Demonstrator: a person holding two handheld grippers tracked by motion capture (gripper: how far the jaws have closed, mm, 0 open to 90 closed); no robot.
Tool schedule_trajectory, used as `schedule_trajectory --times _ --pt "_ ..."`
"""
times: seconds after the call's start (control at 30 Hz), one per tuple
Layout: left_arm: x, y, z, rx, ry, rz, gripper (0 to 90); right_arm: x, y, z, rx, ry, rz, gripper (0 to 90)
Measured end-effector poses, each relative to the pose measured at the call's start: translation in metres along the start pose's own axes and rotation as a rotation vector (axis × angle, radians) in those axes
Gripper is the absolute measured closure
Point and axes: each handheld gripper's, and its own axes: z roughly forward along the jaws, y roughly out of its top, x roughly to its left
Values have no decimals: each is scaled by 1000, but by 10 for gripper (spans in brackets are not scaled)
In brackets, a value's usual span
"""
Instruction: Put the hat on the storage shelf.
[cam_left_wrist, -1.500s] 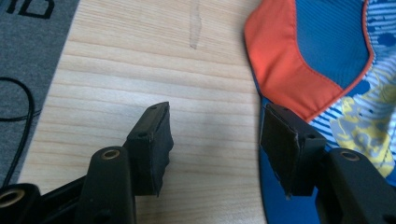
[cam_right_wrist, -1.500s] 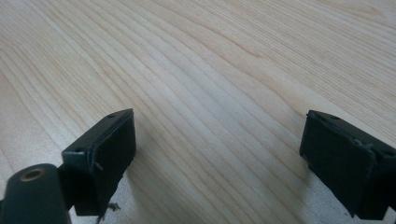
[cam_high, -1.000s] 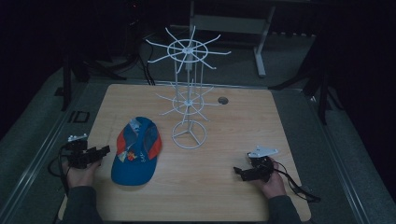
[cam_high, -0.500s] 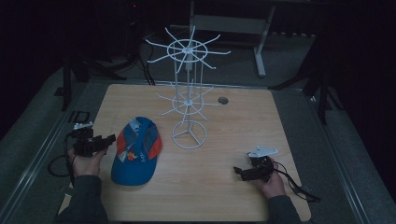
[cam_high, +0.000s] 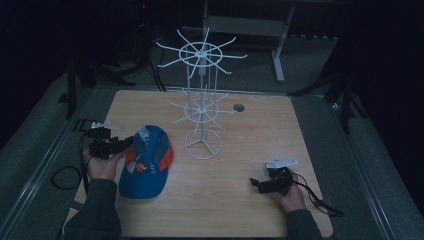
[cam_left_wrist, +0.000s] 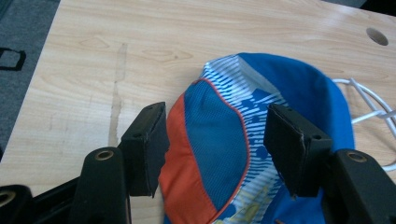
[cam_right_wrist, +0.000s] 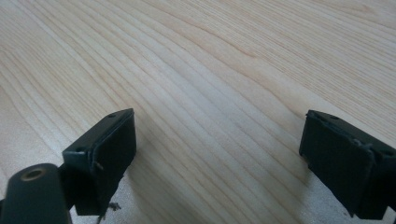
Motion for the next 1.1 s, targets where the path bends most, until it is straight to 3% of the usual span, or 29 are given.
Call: schedule_trajectory --times 0.7,1.1 --pt "-40 15 10 -1 -67 43 382 0 0 0 1 -2 2 107" --pt "-61 11 29 45 -96 84 350 0 0 0 1 -3 2 107"
